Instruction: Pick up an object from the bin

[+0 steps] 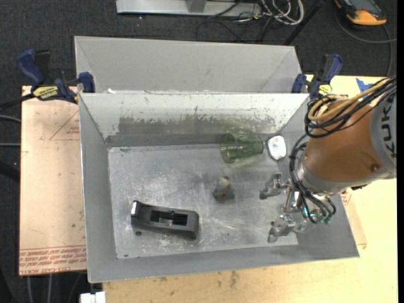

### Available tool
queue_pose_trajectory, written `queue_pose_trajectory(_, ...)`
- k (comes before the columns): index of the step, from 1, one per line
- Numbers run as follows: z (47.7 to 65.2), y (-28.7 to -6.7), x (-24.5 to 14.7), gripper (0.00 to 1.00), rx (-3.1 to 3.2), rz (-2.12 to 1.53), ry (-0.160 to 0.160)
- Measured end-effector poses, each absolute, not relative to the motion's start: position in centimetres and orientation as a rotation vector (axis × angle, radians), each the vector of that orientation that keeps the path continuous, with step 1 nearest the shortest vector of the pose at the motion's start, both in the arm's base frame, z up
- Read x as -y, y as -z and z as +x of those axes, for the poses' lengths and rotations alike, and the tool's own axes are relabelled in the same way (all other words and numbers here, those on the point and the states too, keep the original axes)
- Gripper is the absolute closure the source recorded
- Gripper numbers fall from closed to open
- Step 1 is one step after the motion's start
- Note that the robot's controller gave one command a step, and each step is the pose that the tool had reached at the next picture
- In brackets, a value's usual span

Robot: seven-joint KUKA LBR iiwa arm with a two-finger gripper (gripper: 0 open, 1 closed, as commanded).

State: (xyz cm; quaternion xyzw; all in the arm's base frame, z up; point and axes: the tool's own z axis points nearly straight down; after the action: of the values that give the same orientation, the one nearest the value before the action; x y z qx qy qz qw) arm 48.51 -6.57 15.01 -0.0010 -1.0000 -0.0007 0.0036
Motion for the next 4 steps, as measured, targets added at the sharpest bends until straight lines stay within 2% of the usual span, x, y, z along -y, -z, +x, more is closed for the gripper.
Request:
queue_pose_trajectory(1,48.7,-15.3,6.5,0.00,3.141,0.000,0.001)
queue_pose_trajectory(2,53.0,-16.7,1.0,0.00,3.141,0.118,0.000)
queue_pose_trajectory(3,53.8,-16.8,-0.3,0.00,3.146,0.147,0.001)
queue_pose_trajectory(4,52.6,-14.3,-1.6,0.00,3.130,0.187,0.003)
